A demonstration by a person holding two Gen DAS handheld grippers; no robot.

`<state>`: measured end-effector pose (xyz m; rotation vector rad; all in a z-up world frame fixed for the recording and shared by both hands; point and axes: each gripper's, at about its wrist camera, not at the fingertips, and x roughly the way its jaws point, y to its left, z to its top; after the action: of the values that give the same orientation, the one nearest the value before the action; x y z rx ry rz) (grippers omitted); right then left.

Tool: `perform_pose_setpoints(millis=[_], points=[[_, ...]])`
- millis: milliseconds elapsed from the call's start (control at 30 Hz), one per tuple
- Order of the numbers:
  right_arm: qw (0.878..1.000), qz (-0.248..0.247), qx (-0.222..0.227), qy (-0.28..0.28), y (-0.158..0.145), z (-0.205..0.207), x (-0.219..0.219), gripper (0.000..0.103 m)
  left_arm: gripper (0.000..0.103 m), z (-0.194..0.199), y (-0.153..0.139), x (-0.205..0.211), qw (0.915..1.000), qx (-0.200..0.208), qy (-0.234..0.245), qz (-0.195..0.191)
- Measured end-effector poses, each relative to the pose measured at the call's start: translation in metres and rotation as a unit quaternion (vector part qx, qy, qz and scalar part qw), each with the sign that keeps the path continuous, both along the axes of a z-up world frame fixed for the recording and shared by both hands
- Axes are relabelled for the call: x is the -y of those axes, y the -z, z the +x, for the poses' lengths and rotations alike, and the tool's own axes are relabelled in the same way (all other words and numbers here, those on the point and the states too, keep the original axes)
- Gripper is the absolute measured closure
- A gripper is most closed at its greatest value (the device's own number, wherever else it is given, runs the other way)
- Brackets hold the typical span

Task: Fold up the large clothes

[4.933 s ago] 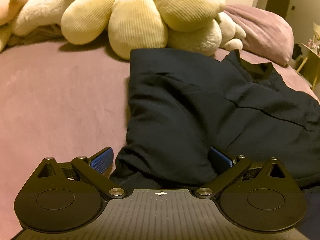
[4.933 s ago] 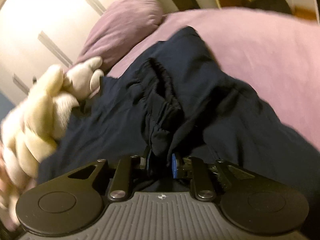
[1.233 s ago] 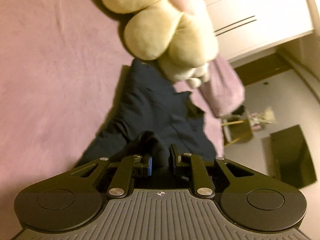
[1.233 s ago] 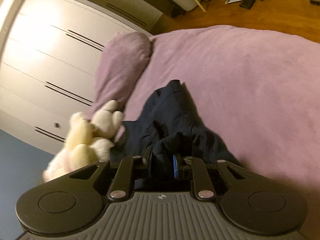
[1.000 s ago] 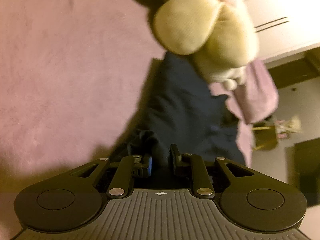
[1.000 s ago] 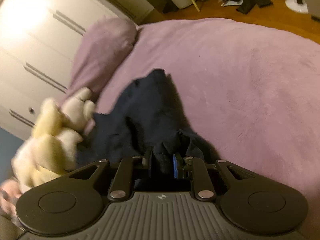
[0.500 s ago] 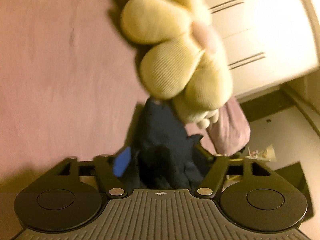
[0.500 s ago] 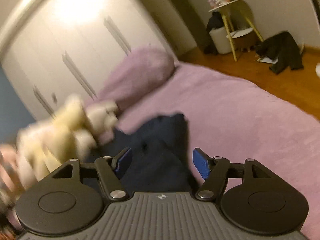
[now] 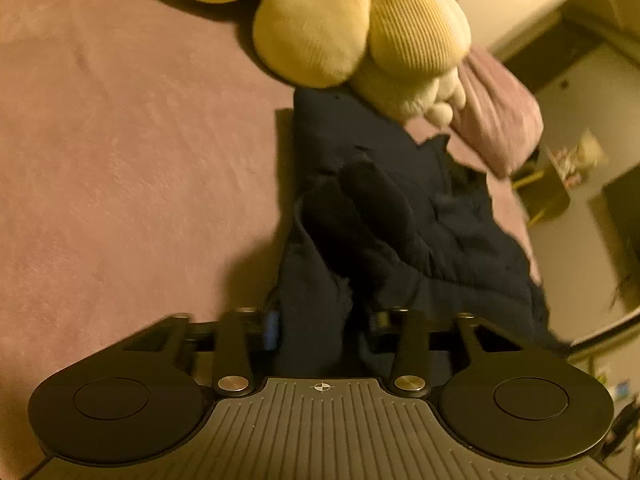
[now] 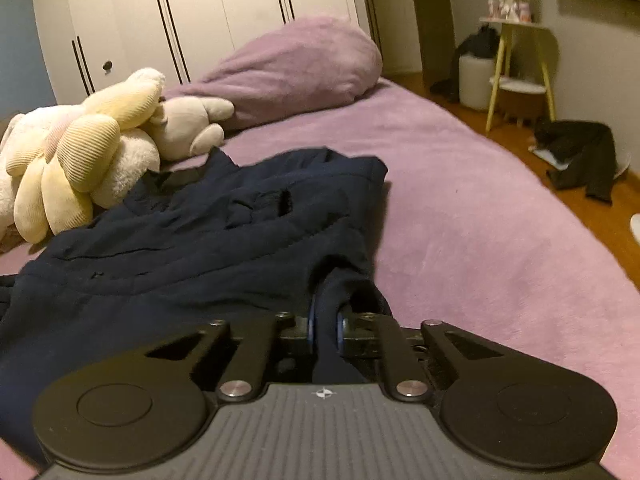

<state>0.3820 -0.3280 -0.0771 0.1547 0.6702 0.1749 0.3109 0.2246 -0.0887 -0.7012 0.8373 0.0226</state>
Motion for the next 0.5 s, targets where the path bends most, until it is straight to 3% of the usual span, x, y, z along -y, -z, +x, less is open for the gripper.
perform_pose_setpoints(millis=[67,267,400,500], points=[[1.000,-0.004,0.018,-0.002,-0.012,-0.010,0.000,0.096,0.084,-0.004,-0.008,0.005,0.9996,0.002,0.010,0.025],[0.993,0.029,0.111,-0.006,-0.080,-0.023,0.003,0.096,0.087,-0.014,-0.080,0.010,0.9956,0.080,0.017,0.046],[0.987,0.012,0.156,0.027,-0.113,0.013,-0.013,0.096,0.087,0.013,-0.127,0.021,0.9850,0.138,-0.003,0.103],[0.985,-0.011,0.160,0.056,-0.125,0.058,-0.029,0.096,0.087,0.050,-0.138,0.019,0.9826,0.144,-0.044,0.108]])
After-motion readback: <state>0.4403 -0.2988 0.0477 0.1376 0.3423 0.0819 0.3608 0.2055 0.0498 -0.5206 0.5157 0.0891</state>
